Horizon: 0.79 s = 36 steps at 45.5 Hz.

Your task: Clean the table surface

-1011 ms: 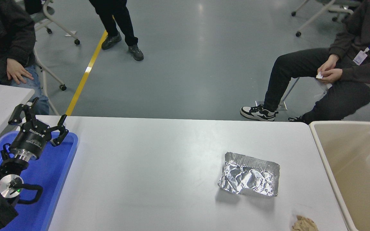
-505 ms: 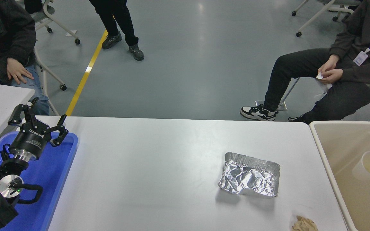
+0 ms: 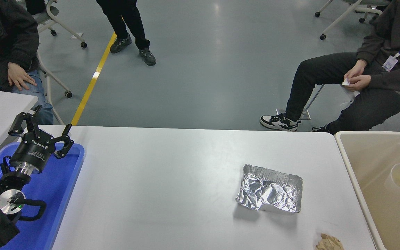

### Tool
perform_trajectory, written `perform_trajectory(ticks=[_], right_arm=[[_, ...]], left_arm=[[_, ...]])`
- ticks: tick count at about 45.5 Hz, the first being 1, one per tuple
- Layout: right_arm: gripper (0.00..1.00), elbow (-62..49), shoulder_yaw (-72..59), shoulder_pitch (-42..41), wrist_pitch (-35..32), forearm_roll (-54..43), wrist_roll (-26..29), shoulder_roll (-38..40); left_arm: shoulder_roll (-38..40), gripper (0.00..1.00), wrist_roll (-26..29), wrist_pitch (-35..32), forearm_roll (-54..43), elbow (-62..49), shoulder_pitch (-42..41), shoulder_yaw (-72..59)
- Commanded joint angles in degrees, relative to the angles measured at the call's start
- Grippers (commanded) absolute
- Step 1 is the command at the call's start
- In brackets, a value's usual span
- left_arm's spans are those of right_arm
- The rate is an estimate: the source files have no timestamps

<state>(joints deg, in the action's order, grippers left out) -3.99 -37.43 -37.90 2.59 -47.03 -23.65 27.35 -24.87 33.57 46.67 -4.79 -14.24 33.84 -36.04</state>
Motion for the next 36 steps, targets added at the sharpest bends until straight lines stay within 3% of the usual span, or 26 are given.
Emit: perform_trajectory(ticks=[1, 6, 9, 11, 13, 14, 36], right_arm=[[0.00, -0.05, -0.10, 0.11, 0.31, 0.01, 0.36, -0.01], [0.00, -0.05, 0.07, 0.11, 0.31, 0.18, 0.70, -0.10], [0.45, -0.05, 0.16, 0.11, 0.22, 0.19, 2.11, -0.10], [0.62, -0.05, 0.16, 0.02, 0.14, 0.27, 2.99, -0.19], [0.92, -0.05, 0.16, 0.02, 0.14, 0.19, 3.34, -0.19], [1.00, -0.05, 0.16, 0.02, 0.05, 0.19, 3.34, -0.19], [1.00, -0.14, 0.25, -0.68, 0.14, 0.27, 3.43, 0.25]], left_arm=[[0.00, 1.00, 0.01, 0.00, 0.05, 0.00, 0.00, 0.00], [0.00, 1.00, 0.01, 0.00, -0.04, 0.00, 0.00, 0.00], [0.00, 1.00, 0.01, 0.00, 0.05, 0.00, 0.00, 0.00], [0.00, 1.00, 0.01, 0.00, -0.04, 0.00, 0.00, 0.00], [0.00, 1.00, 0.01, 0.00, 0.05, 0.00, 0.00, 0.00], [0.00, 1.00, 0.01, 0.00, 0.05, 0.00, 0.00, 0.00], [0.00, 1.00, 0.01, 0.00, -0.04, 0.00, 0.00, 0.00]])
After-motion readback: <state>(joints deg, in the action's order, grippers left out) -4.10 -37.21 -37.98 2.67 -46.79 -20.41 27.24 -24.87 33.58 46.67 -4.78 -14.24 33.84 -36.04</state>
